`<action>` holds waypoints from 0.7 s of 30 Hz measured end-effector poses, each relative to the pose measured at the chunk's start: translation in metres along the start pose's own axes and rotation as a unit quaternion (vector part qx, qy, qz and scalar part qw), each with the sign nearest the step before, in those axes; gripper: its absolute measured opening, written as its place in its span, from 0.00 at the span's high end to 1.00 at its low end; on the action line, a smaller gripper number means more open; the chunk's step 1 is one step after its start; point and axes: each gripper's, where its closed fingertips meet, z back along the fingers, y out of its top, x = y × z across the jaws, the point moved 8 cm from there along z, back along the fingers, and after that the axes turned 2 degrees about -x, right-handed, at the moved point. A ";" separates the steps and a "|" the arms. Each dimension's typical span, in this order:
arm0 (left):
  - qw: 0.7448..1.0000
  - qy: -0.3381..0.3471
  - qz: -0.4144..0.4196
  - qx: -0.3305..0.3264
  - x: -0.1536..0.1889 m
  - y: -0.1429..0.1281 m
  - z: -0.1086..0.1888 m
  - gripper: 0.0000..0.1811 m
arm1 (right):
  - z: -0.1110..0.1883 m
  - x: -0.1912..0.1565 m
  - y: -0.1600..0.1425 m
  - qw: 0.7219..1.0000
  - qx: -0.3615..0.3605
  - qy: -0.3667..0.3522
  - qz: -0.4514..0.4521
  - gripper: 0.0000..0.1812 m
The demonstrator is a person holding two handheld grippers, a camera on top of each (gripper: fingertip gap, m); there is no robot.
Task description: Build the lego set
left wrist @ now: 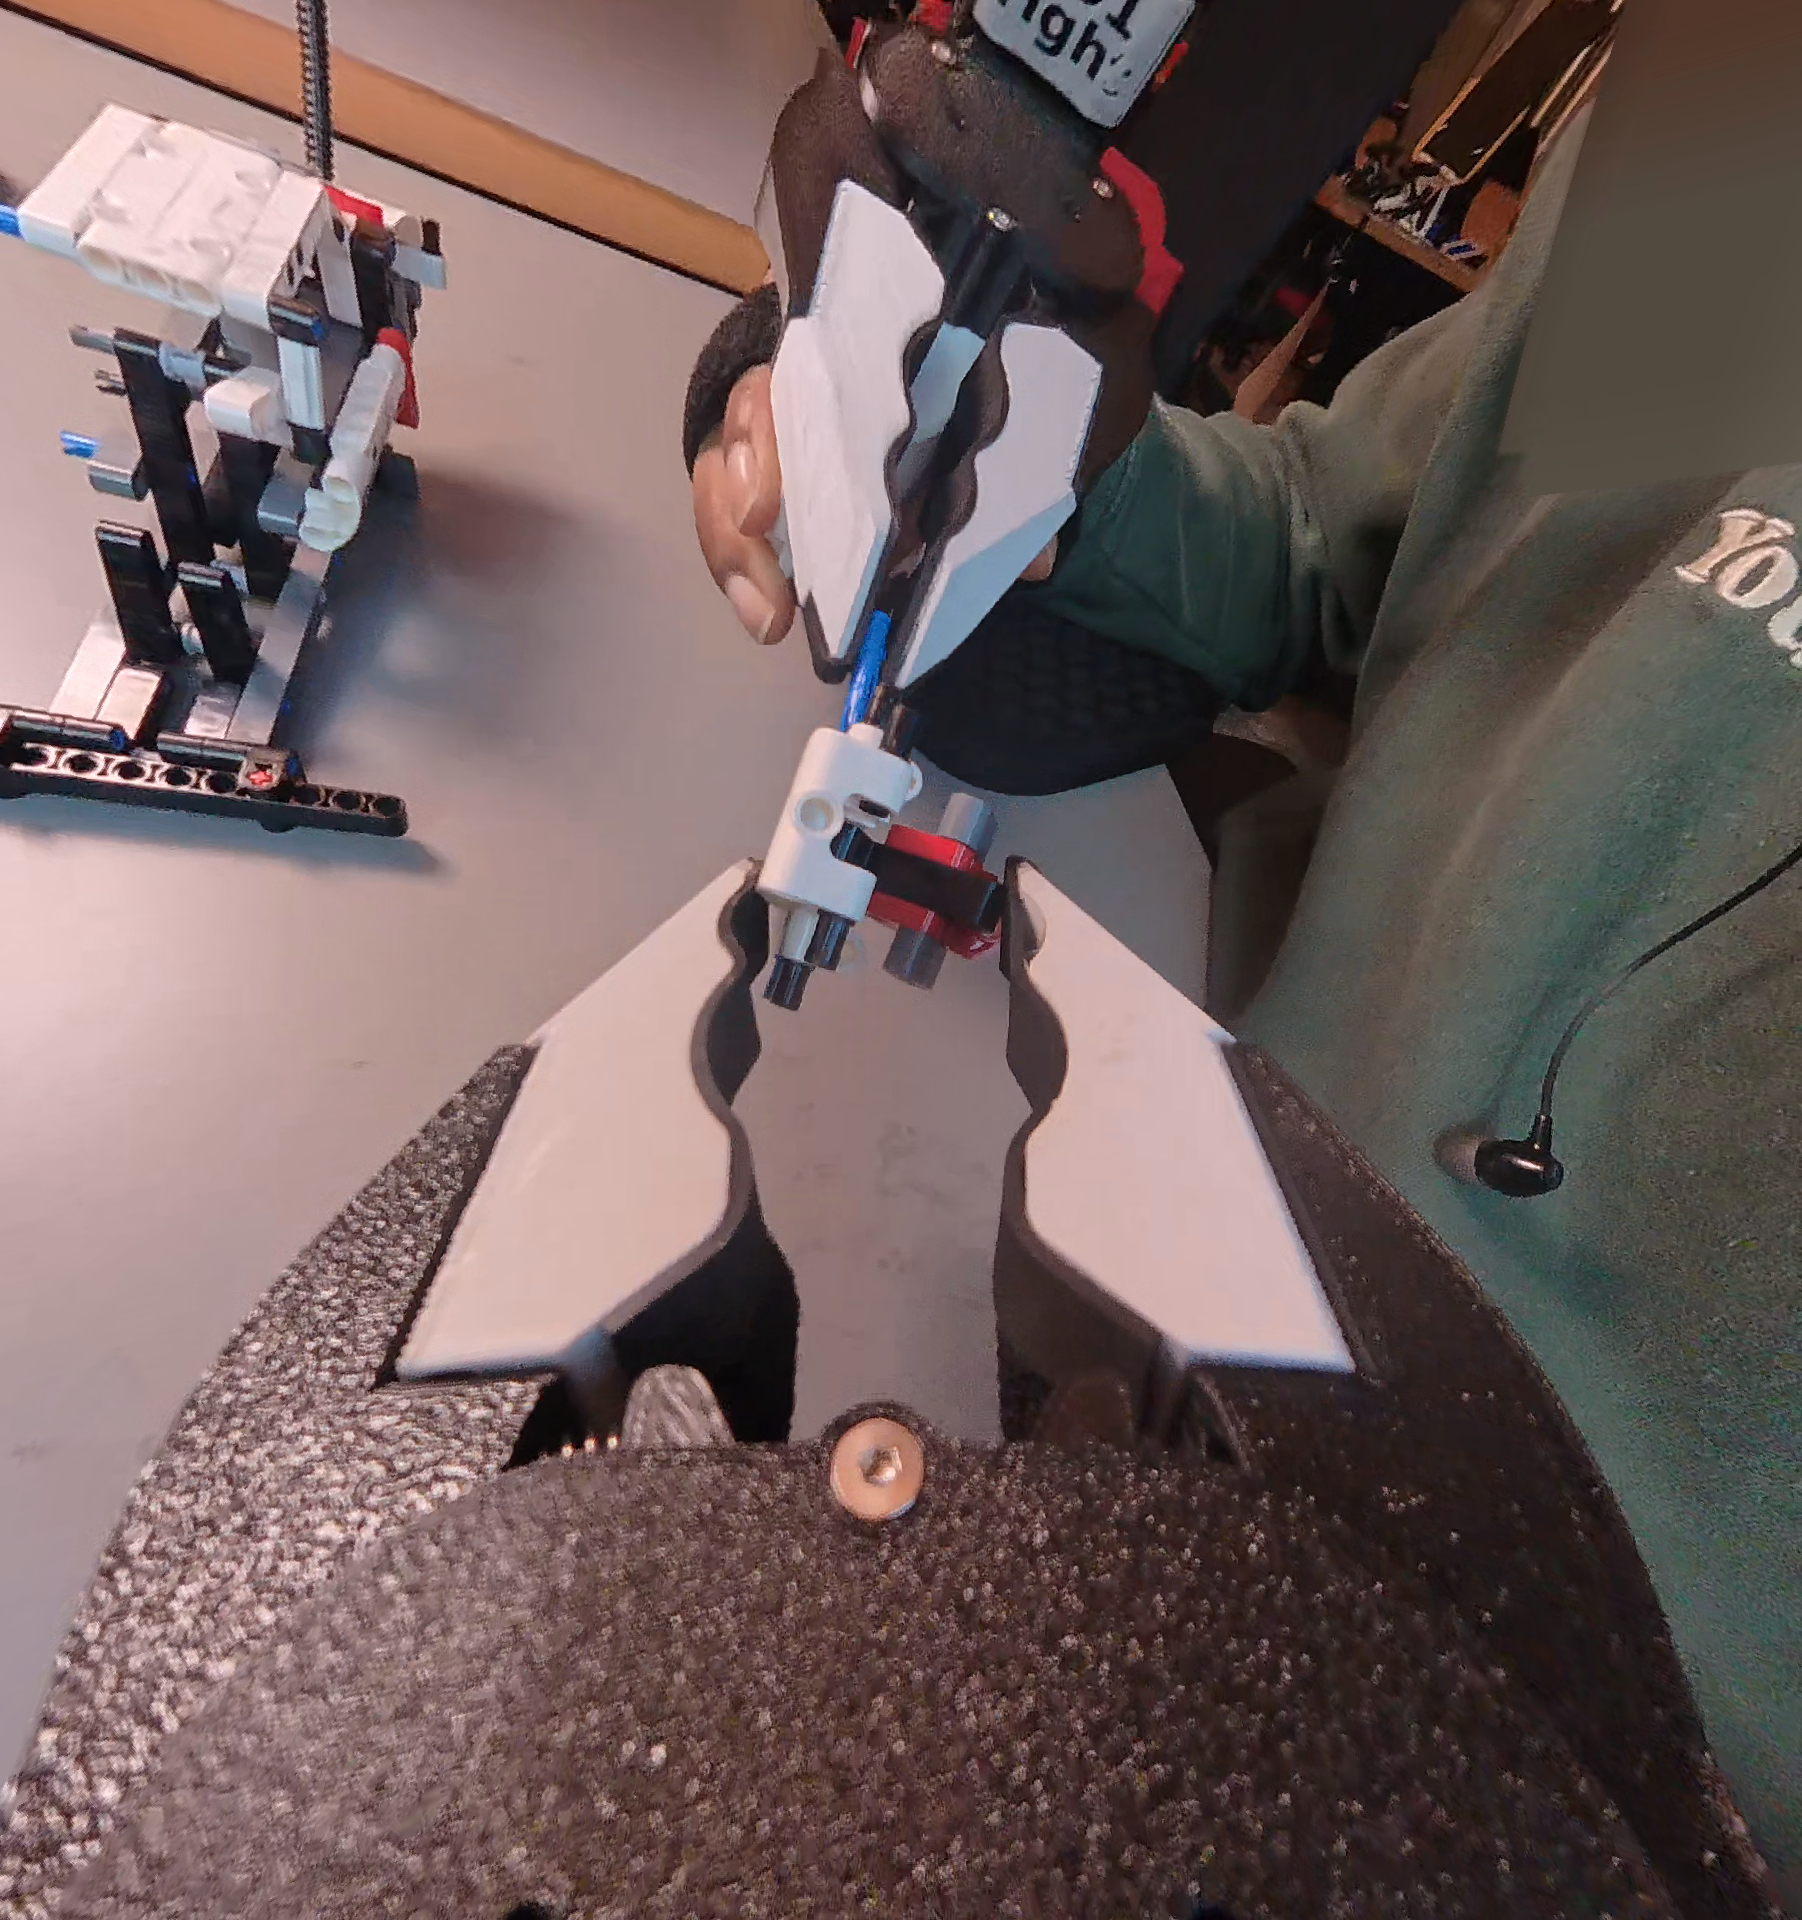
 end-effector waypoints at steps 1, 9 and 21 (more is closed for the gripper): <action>1.000 0.003 0.007 -0.004 -0.001 -0.001 -0.001 0.75 | 0.000 0.000 -0.001 1.000 -0.004 0.001 0.000 0.97; 0.998 0.017 0.058 -0.028 -0.007 -0.005 -0.005 0.76 | -0.006 0.002 -0.011 0.999 -0.051 0.000 -0.001 0.97; 0.993 0.013 0.115 -0.034 -0.010 -0.004 -0.001 0.76 | -0.012 0.004 -0.014 0.997 -0.078 -0.004 0.011 0.98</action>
